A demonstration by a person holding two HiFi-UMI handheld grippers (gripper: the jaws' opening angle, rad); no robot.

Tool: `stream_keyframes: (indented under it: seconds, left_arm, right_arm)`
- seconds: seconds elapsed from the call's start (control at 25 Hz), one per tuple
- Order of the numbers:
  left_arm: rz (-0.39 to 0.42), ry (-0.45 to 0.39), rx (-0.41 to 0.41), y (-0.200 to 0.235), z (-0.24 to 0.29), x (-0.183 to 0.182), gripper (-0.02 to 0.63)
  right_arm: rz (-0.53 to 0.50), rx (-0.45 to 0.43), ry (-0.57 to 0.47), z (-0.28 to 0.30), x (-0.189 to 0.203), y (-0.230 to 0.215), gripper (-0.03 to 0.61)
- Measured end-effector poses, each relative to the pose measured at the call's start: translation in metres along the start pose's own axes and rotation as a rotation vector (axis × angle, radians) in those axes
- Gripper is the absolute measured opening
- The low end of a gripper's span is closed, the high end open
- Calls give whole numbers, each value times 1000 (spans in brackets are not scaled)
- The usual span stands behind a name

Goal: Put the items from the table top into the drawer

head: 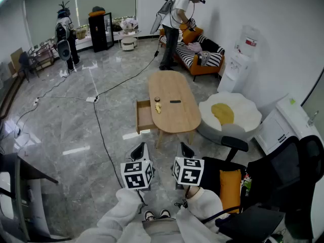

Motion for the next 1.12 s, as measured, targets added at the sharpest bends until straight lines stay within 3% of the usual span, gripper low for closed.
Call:
stream_keyframes:
  seconds: [0.76,1.12]
  left_arm:
    - [-2,36,44,35,-3,15,0]
    - [-25,57,48,50,21,17,0]
  right_arm:
    - [38,56,23,6,21,34,63]
    - [40,60,33,31,16,35,63]
Point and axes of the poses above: the fingertips, and each gripper's own axes: z forward along the fingers, y to its left, x out of its underside, the point moved 6 cm from there along -z, backward along the fingers, and after that the axes turned 9 degrees about y, right-handed, at the moved point
